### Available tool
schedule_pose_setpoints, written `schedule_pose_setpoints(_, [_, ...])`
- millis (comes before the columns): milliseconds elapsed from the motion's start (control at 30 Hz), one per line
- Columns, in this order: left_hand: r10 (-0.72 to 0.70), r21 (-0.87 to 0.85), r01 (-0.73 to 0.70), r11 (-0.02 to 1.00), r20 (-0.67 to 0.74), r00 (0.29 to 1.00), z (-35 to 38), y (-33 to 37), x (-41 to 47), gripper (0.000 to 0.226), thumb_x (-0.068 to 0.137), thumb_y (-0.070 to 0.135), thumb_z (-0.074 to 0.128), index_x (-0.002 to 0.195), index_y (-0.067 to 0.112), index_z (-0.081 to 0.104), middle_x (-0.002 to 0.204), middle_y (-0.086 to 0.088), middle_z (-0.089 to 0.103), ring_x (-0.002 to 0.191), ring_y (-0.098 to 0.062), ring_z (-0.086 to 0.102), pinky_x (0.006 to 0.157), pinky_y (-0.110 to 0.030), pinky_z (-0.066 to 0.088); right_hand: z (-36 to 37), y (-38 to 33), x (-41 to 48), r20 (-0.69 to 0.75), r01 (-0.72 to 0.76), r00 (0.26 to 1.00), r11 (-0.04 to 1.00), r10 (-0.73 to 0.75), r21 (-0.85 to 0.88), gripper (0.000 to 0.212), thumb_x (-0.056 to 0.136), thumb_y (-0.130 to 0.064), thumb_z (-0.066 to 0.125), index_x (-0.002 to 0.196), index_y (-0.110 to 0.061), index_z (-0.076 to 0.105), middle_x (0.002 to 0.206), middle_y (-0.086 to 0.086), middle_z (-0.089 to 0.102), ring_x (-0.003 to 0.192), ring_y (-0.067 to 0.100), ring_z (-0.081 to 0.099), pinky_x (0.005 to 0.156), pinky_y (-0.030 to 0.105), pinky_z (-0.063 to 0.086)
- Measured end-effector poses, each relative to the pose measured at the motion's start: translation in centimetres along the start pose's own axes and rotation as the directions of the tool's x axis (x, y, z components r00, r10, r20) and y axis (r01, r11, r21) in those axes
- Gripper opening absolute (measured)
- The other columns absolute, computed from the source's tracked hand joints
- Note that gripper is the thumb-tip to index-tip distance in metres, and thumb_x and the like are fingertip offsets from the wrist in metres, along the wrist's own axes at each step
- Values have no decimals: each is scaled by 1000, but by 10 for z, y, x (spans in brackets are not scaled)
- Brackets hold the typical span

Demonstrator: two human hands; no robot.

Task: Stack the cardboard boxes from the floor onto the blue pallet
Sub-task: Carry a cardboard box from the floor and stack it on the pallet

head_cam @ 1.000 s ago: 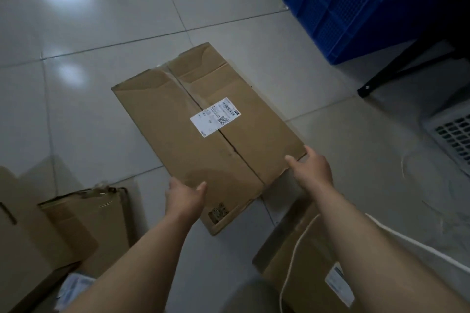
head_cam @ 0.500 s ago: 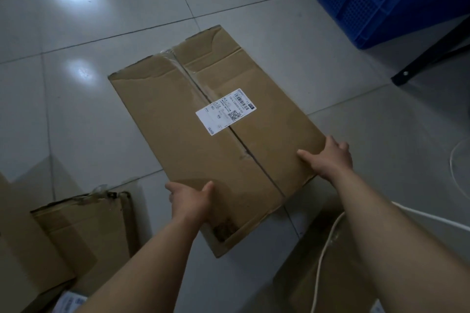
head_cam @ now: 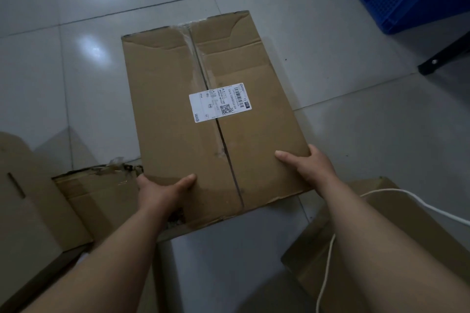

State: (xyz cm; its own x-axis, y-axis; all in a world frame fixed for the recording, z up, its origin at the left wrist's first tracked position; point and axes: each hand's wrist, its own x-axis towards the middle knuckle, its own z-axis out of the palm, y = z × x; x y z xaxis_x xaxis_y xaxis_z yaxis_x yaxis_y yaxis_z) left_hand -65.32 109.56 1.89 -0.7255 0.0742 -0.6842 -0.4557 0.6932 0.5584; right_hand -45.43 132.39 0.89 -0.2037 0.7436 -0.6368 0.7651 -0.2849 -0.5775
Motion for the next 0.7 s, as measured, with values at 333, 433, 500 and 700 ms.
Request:
schedule_pose_setpoints(333, [36,-103,-35,994,10,999,-27,24,-15,103,56,23,92,137,15,30,137,-8,48,122,-31,50,102,-47,44,2,-25,-38,-146,32,988,994,-47,-101,96,37,-81,68,110,-18,67,107,-1,72,98,22,67,90,41,54])
schedule_pose_setpoints(433, [43,-96,-42,995,6,999,-41,31,-22,104,54,25,92,137,17,30,138,-8,46,123,-32,49,102,-50,44,0,-34,-53,-160,34,986,992,-53,-119,84,47,-75,73,107,-17,67,107,1,71,100,25,66,90,41,53])
schedule_pose_setpoints(500, [37,-100,-36,994,12,999,-52,37,-28,106,53,27,92,138,19,30,138,-8,45,123,-32,48,101,-52,44,-4,-43,-63,-167,35,984,991,-57,-132,76,52,-72,75,105,-18,66,108,2,71,100,25,65,89,40,52])
schedule_pose_setpoints(700, [44,-124,-44,991,-1,999,-101,64,-63,111,47,34,93,138,21,30,139,-7,47,124,-32,48,101,-53,43,-19,-91,-108,-171,73,980,986,-100,-153,77,51,-74,74,104,-19,66,107,1,71,99,26,65,89,40,53])
